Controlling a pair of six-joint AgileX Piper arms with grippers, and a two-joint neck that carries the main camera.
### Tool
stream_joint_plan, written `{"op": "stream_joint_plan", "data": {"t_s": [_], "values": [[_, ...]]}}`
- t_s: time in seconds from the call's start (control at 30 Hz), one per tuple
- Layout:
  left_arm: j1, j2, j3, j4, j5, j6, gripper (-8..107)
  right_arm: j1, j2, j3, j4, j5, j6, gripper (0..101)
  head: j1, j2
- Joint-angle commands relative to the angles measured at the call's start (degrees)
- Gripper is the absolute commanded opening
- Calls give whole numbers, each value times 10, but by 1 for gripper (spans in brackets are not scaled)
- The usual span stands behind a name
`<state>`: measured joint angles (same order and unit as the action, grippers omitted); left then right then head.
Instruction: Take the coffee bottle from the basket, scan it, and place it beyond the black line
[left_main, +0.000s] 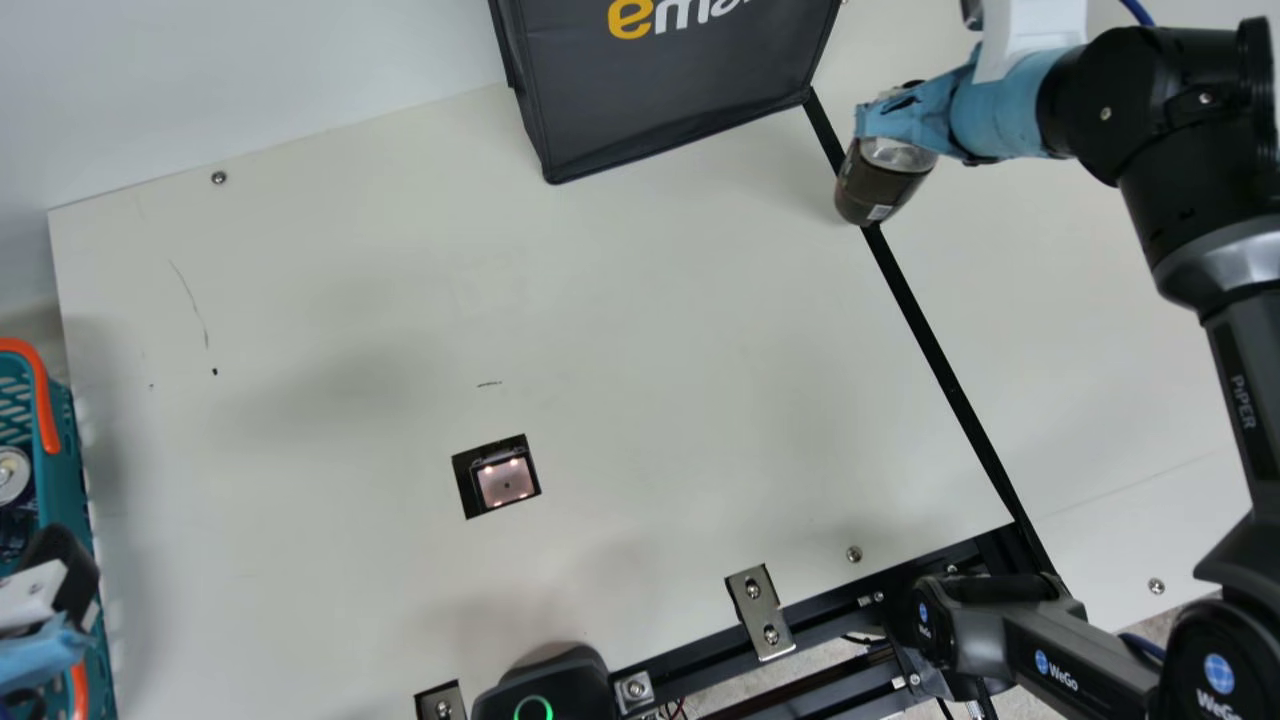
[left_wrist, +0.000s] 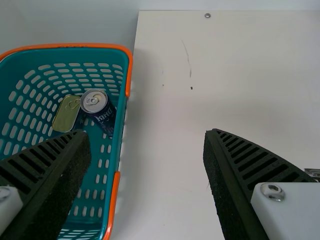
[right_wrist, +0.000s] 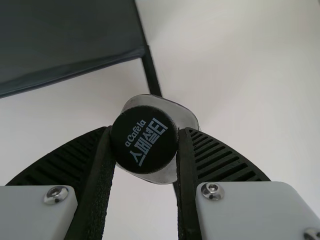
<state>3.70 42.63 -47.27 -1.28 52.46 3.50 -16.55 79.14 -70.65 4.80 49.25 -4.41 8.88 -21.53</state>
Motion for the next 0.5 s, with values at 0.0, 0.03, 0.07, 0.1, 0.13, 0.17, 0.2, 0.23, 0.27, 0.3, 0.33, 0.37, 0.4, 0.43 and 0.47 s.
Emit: {"op": "stream_joint_plan", "data": {"t_s": [0.0,0.03,0.07,0.1,0.13,0.17,0.2,0.23,0.27,0.3,0.33,0.37,0.4,0.43,0.47], "values": [[0,0,0,0,0,0,90,-16,1,1,-2,-3,0,0,-10,0],[0,0,0,0,0,0,90,-23,2,1,-2,-4,0,0,-10,0],[0,0,0,0,0,0,90,-28,3,1,-3,-6,0,0,-10,0],[0,0,0,0,0,0,90,-33,4,2,-4,-8,0,0,-10,0],[0,0,0,0,0,0,90,-38,4,3,-4,-9,1,0,-10,0],[0,0,0,0,0,0,90,-42,5,3,-5,-11,2,0,-10,0],[0,0,0,0,0,0,90,-46,6,4,-6,-13,3,0,-10,0],[0,0,0,0,0,0,90,-50,6,5,-7,-15,4,0,-10,0],[0,0,0,0,0,0,90,-52,7,6,-8,-16,6,0,-10,0],[0,0,0,0,0,0,90,-55,8,6,-9,-18,7,0,-10,0],[0,0,0,0,0,0,90,-57,9,7,-10,-19,10,0,-10,0],[0,0,0,0,0,0,90,-59,9,8,-12,-21,12,0,-10,0],[0,0,0,0,0,0,90,-61,10,8,-13,-22,14,0,-10,0],[0,0,0,0,0,0,90,-63,11,9,-14,-24,16,0,-10,0],[0,0,0,0,0,0,90,-64,12,10,-15,-25,18,0,-10,0]]}}
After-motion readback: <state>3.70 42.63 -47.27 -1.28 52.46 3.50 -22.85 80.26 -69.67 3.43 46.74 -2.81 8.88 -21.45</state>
